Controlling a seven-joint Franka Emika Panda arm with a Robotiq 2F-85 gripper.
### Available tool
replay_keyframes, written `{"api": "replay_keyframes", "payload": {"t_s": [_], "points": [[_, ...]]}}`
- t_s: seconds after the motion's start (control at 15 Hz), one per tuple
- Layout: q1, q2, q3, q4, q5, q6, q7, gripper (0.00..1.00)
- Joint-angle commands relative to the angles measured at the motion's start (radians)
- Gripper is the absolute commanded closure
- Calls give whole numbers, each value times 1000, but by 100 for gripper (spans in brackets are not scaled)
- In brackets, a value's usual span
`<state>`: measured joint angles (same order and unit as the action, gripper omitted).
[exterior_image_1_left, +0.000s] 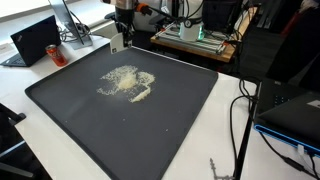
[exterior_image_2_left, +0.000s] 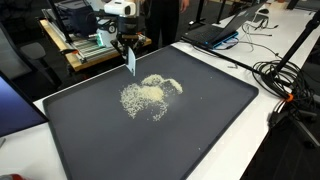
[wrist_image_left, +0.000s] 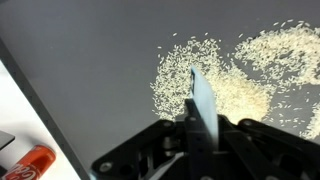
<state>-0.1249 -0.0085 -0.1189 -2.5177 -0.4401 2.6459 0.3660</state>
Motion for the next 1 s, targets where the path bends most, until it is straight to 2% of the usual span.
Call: {"api": "replay_keyframes", "payload": {"t_s": [0.0,0.2,0.33,0.6,0.73,0.93], "points": [[-10,12,-14,-8,22,7,-4,99],[-13,14,-27,-11,66,26,-46,99],[-19,14,-36,-21,138,77,-134,99],[-25,9,-40,-67,456,207,-434,99],[-29,-8,-37,-82,620,201,-573,99],[-48,-24,-47,-61,874,134,-797,99]]}}
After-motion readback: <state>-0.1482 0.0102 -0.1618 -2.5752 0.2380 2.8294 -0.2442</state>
